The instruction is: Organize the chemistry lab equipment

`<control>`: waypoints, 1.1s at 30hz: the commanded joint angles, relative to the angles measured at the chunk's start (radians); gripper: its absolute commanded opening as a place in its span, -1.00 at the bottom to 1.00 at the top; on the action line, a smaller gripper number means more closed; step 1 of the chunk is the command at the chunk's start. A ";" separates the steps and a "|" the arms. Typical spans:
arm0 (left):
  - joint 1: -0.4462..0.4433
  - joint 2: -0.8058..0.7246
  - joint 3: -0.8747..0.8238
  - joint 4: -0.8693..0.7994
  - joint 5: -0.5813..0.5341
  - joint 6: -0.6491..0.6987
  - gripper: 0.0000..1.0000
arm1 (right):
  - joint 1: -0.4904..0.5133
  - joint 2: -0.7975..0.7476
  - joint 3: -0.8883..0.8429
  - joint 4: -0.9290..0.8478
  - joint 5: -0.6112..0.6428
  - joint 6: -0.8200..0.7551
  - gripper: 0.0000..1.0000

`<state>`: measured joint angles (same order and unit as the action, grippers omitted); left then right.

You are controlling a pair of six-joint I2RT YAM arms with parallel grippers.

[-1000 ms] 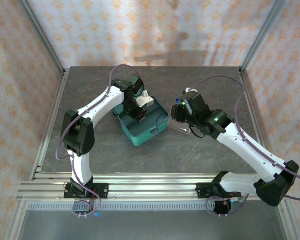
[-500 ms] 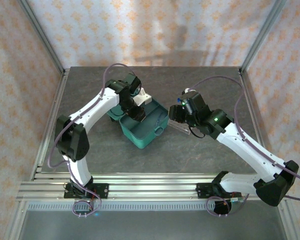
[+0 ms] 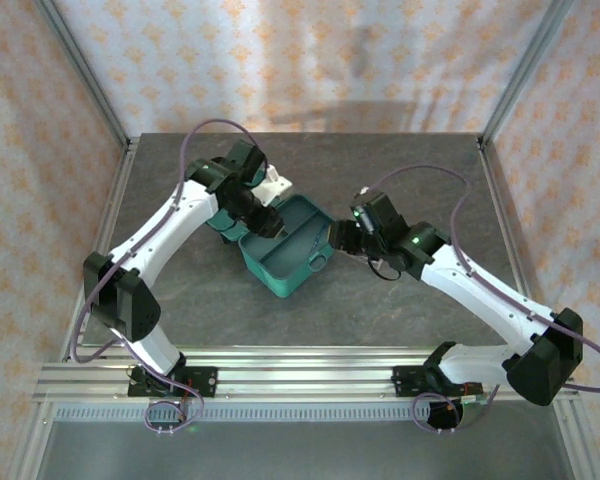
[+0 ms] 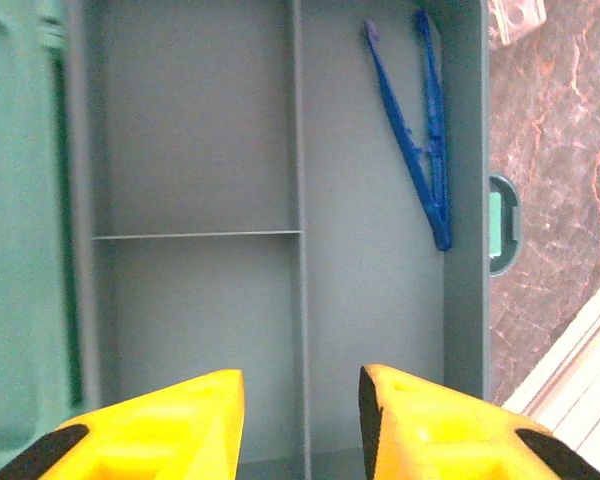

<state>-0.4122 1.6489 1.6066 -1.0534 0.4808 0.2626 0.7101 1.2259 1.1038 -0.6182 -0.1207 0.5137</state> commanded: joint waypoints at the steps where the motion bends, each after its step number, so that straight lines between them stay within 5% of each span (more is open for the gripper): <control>1: 0.066 -0.044 0.014 0.035 -0.001 0.000 -0.25 | -0.004 -0.016 -0.036 0.077 -0.029 0.071 0.03; 5: 0.155 -0.071 -0.006 0.081 -0.005 -0.016 -0.24 | 0.004 -0.010 -0.064 0.126 -0.035 0.113 0.12; 18: 0.473 -0.116 -0.116 0.205 0.076 -0.106 0.20 | 0.034 0.068 -0.091 0.252 -0.042 0.180 0.38; 24: 0.567 -0.107 -0.163 0.242 0.148 -0.134 0.47 | 0.034 0.092 -0.108 0.291 -0.056 0.208 0.39; 33: 0.624 -0.004 -0.198 0.257 0.222 -0.115 0.53 | 0.032 0.125 -0.117 0.302 -0.036 0.222 0.39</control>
<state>0.1993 1.6051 1.4342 -0.8173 0.6502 0.1421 0.7399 1.3457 0.9901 -0.3313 -0.1833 0.7219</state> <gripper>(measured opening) 0.763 0.694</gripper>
